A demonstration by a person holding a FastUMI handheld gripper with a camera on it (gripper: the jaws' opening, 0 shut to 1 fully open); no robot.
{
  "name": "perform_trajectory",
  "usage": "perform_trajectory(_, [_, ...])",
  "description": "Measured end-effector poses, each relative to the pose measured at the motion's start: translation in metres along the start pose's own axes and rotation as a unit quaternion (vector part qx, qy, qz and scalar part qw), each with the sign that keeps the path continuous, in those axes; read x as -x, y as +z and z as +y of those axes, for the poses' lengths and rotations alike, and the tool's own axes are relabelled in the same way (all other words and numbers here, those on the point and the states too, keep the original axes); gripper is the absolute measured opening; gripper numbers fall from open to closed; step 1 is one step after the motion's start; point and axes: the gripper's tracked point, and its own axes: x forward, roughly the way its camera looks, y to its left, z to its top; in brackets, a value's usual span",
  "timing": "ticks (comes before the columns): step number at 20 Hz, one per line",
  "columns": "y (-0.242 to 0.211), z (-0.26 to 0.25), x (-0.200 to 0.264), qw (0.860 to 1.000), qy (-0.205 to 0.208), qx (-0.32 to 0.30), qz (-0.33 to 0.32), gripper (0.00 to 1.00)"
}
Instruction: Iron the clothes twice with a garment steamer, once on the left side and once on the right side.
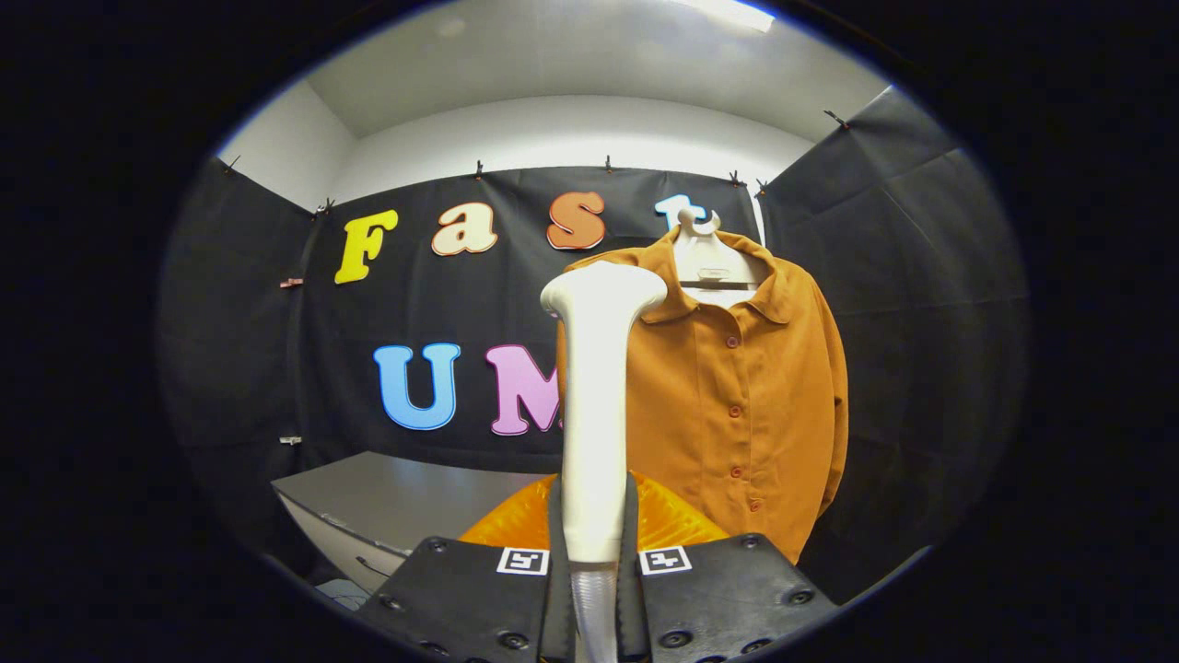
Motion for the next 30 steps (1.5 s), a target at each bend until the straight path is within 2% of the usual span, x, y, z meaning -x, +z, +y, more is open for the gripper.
perform_trajectory(5, [-0.018,-0.033,-0.023,1.000,-0.009,-0.004,0.002,0.21])
perform_trajectory(15, [-0.064,-0.058,-0.064,1.000,-0.012,-0.006,0.026,0.21])
perform_trajectory(20, [-0.085,-0.058,-0.064,0.999,-0.008,-0.011,0.046,0.21])
perform_trajectory(30, [-0.175,-0.074,-0.033,0.992,-0.024,-0.016,0.126,0.21])
